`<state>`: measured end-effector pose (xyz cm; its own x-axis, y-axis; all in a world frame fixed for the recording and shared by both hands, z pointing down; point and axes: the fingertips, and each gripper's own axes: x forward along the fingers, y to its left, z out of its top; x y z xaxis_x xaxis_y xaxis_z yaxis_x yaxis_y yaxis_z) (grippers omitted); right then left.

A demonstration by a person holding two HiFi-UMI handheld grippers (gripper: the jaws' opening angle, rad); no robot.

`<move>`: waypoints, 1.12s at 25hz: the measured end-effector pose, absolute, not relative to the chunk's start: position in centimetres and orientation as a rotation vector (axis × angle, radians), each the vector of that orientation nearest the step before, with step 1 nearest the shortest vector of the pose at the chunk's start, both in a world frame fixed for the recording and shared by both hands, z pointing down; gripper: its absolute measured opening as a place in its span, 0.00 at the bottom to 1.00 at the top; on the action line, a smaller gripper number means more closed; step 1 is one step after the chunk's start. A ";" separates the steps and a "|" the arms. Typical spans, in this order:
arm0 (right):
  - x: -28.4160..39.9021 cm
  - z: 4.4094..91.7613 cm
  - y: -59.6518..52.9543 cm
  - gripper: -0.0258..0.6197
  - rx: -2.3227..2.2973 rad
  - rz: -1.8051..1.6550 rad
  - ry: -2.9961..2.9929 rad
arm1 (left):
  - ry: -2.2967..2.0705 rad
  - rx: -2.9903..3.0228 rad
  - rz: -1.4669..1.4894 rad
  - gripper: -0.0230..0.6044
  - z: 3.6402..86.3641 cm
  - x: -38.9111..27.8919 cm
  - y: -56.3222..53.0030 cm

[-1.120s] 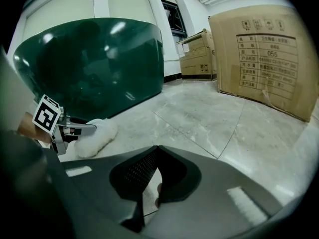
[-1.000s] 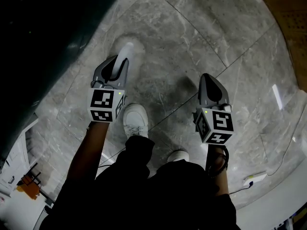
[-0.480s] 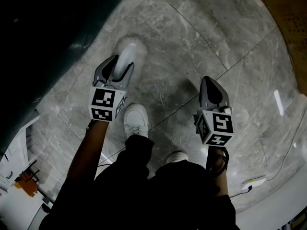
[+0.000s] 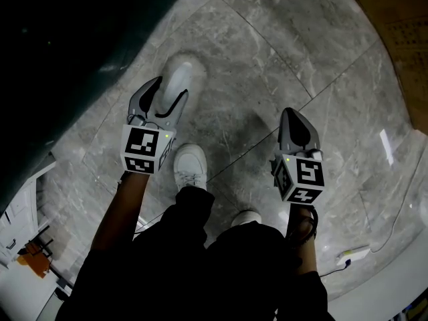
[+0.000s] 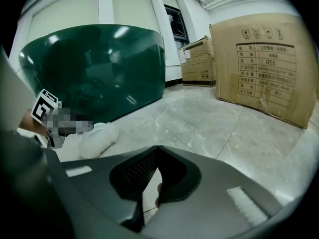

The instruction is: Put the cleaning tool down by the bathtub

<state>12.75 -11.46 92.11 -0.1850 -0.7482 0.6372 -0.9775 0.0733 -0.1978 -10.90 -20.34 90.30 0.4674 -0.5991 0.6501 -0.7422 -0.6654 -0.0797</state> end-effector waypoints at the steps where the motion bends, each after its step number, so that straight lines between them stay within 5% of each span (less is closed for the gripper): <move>1: 13.0 91.7 -11.4 0.06 1.721 0.851 -1.986 | -1.159 2.504 0.977 0.44 89.9 -10.9 -20.2; 11: 13.8 88.5 -11.9 0.06 1.721 0.825 -1.975 | -1.169 2.519 0.945 0.36 87.2 -10.4 -19.8; 18: 13.8 87.0 -12.6 0.06 1.731 0.832 -1.965 | -1.181 2.511 0.916 0.13 86.3 -10.2 -20.7; 28: 12.2 78.4 -13.8 0.06 1.725 0.807 -1.965 | -1.124 2.448 0.912 0.06 80.7 -10.6 -20.6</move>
